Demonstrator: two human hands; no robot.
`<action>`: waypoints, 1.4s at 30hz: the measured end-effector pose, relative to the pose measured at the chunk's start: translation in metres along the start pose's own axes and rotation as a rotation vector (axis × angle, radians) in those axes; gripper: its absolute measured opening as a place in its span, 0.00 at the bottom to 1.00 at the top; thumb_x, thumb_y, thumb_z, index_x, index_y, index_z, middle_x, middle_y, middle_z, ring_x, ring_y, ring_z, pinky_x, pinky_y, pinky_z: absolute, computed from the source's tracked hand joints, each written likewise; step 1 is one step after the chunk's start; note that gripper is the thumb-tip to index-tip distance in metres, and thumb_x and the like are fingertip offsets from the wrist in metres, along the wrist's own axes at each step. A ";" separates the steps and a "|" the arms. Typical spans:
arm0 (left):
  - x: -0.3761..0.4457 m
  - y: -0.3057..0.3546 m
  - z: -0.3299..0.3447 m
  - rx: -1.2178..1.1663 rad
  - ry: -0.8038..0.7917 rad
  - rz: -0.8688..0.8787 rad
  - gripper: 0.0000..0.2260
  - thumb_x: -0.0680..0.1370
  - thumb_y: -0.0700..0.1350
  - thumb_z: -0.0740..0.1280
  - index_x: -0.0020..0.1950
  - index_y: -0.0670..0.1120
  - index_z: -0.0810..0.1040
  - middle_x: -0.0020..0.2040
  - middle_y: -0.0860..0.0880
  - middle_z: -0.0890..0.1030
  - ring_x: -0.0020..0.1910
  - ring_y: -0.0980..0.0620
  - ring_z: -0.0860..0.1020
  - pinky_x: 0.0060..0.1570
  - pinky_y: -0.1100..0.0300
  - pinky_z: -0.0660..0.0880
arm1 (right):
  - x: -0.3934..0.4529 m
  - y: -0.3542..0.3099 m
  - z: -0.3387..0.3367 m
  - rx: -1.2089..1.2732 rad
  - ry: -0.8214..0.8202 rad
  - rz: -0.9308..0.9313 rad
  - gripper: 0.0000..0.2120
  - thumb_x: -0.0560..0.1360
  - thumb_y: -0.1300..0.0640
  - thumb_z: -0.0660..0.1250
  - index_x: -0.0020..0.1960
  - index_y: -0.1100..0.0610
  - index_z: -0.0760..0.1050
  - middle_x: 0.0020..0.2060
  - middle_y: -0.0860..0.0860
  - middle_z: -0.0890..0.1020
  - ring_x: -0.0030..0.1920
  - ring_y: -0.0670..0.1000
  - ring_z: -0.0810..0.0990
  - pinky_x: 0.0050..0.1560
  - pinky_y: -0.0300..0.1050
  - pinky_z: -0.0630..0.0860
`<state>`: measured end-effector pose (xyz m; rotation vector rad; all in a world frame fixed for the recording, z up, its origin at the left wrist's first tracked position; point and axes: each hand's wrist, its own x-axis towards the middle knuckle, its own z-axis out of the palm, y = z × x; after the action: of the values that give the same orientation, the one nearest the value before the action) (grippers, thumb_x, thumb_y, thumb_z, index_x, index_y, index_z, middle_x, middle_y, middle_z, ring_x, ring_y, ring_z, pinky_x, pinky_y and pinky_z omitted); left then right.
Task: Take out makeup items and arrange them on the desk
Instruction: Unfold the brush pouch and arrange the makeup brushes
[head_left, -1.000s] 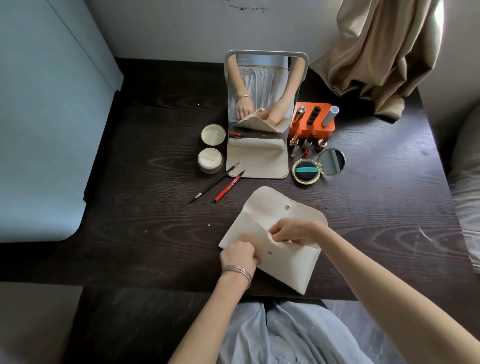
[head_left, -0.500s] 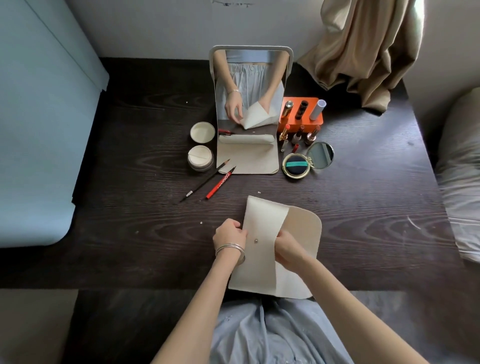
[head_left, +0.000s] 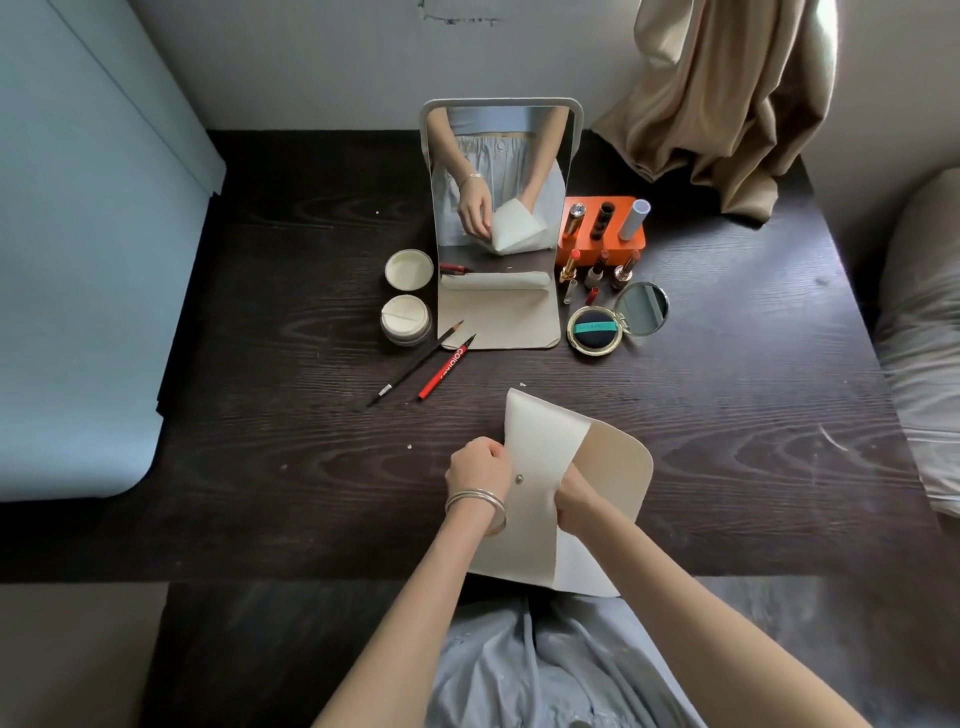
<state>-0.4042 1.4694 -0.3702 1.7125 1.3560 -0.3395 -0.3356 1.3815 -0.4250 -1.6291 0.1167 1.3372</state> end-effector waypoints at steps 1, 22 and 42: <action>-0.001 0.000 0.000 -0.010 -0.007 0.001 0.13 0.78 0.41 0.55 0.55 0.45 0.78 0.58 0.43 0.79 0.57 0.40 0.75 0.55 0.57 0.70 | 0.000 0.000 0.001 0.023 0.005 -0.005 0.15 0.77 0.67 0.58 0.34 0.56 0.68 0.24 0.47 0.73 0.23 0.43 0.70 0.27 0.37 0.67; 0.033 0.002 -0.019 -0.038 -0.022 0.357 0.09 0.79 0.45 0.61 0.50 0.43 0.79 0.47 0.45 0.82 0.48 0.46 0.76 0.43 0.59 0.66 | -0.025 -0.068 -0.022 -0.841 -0.143 -0.153 0.14 0.79 0.62 0.58 0.62 0.64 0.73 0.58 0.57 0.78 0.59 0.57 0.76 0.56 0.39 0.70; 0.025 -0.063 -0.003 -0.261 0.217 -0.067 0.09 0.76 0.37 0.60 0.41 0.33 0.77 0.31 0.44 0.69 0.35 0.51 0.65 0.30 0.59 0.60 | -0.041 -0.063 -0.057 -0.332 0.324 -0.222 0.04 0.66 0.65 0.70 0.37 0.60 0.76 0.31 0.54 0.80 0.34 0.52 0.77 0.40 0.47 0.74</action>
<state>-0.4517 1.4876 -0.4154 1.5210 1.5434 -0.0104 -0.2737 1.3533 -0.3598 -2.0663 -0.0972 0.9506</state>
